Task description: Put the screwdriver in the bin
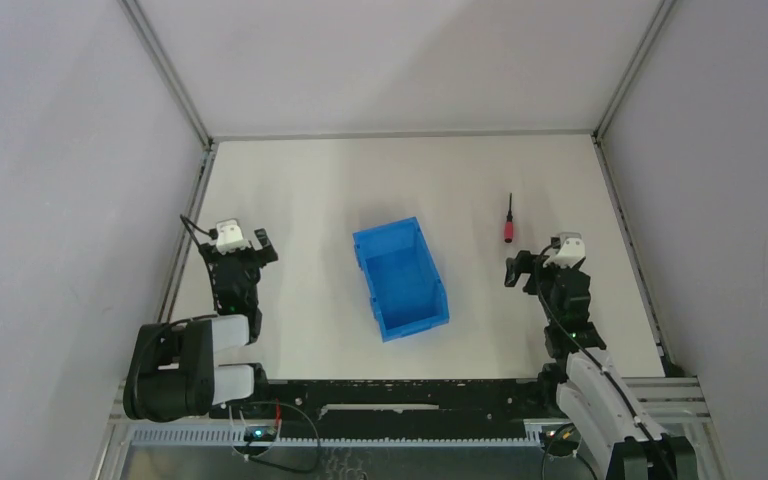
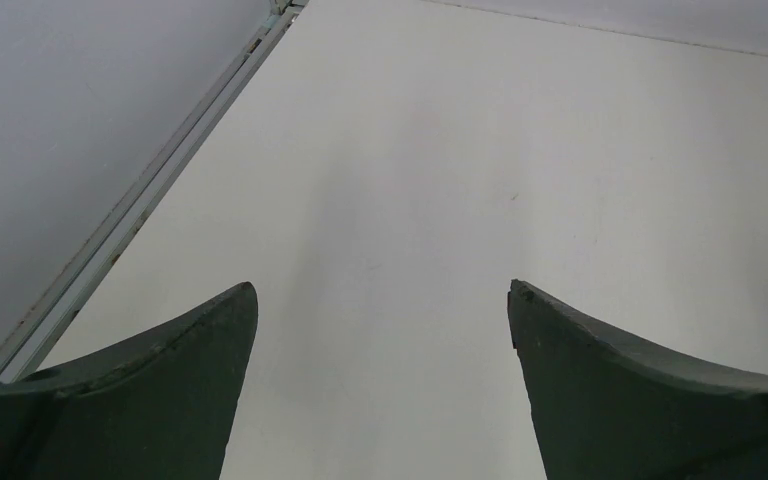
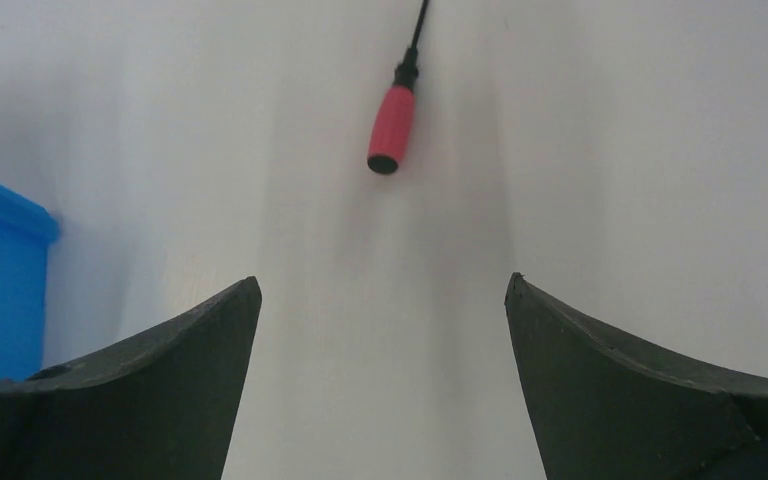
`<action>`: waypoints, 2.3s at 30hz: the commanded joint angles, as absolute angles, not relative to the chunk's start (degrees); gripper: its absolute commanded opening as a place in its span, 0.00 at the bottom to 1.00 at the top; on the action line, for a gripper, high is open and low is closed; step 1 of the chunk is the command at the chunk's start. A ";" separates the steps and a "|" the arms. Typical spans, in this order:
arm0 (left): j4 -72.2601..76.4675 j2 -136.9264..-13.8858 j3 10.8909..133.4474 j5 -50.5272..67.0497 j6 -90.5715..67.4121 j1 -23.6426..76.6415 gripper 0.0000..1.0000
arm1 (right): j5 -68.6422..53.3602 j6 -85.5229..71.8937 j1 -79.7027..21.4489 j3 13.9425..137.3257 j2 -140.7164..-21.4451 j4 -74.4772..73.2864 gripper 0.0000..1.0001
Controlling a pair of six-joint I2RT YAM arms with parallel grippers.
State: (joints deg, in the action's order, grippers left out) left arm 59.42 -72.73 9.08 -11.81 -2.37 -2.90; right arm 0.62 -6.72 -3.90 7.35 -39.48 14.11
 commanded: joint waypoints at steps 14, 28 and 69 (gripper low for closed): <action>61.08 -72.27 10.95 -11.94 -1.23 -2.72 1.00 | -0.33 -13.22 -5.19 34.03 -45.77 -5.87 1.00; 61.08 -72.25 10.94 -11.94 -1.22 -2.70 1.00 | 4.78 -14.58 -5.66 75.70 -92.20 -37.09 1.00; 61.08 -72.22 10.91 -11.99 -1.19 -2.72 1.00 | 8.31 -14.56 -18.46 87.51 -84.47 -56.45 0.05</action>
